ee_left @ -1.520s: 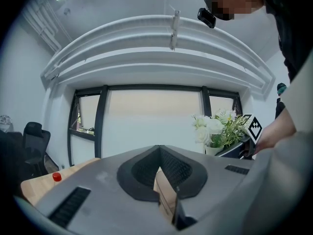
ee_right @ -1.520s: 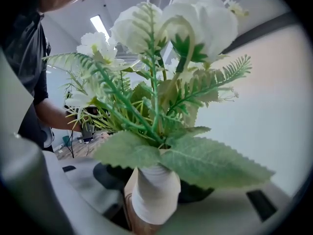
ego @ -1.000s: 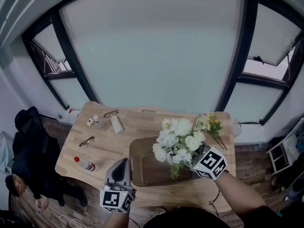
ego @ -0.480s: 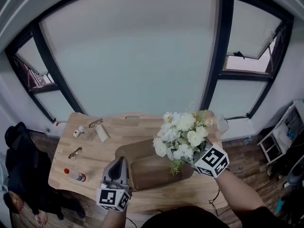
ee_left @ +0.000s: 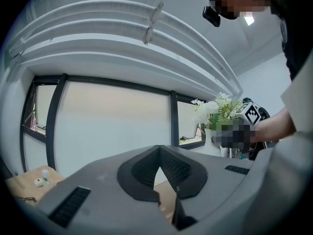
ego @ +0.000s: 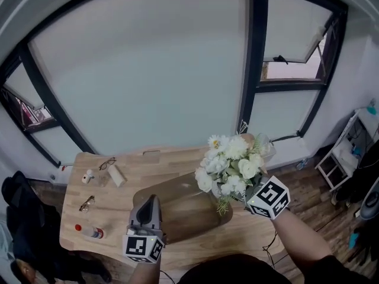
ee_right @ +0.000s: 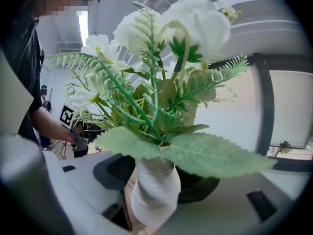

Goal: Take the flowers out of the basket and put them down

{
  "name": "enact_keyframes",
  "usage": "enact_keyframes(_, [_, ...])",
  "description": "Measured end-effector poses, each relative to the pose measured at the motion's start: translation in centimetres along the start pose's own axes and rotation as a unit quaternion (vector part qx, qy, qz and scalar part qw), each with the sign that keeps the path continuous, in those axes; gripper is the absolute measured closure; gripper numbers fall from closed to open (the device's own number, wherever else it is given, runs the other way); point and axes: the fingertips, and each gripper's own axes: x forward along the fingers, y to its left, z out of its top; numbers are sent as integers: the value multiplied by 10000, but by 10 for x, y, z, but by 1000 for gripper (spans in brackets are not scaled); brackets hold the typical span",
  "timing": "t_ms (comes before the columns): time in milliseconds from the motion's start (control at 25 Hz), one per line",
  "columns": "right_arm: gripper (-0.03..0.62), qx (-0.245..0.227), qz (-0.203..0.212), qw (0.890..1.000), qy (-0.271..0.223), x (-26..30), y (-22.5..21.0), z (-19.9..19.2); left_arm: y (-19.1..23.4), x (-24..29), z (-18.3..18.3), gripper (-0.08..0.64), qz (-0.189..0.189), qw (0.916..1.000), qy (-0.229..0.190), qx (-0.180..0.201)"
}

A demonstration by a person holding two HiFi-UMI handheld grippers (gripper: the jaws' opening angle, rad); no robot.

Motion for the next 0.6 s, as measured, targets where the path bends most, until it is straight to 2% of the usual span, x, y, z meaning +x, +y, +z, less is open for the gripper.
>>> enact_keyframes(600, [319, 80, -722, 9974, 7, -48, -36, -20, -42, 45, -6, 557, -666, 9977, 78, 32])
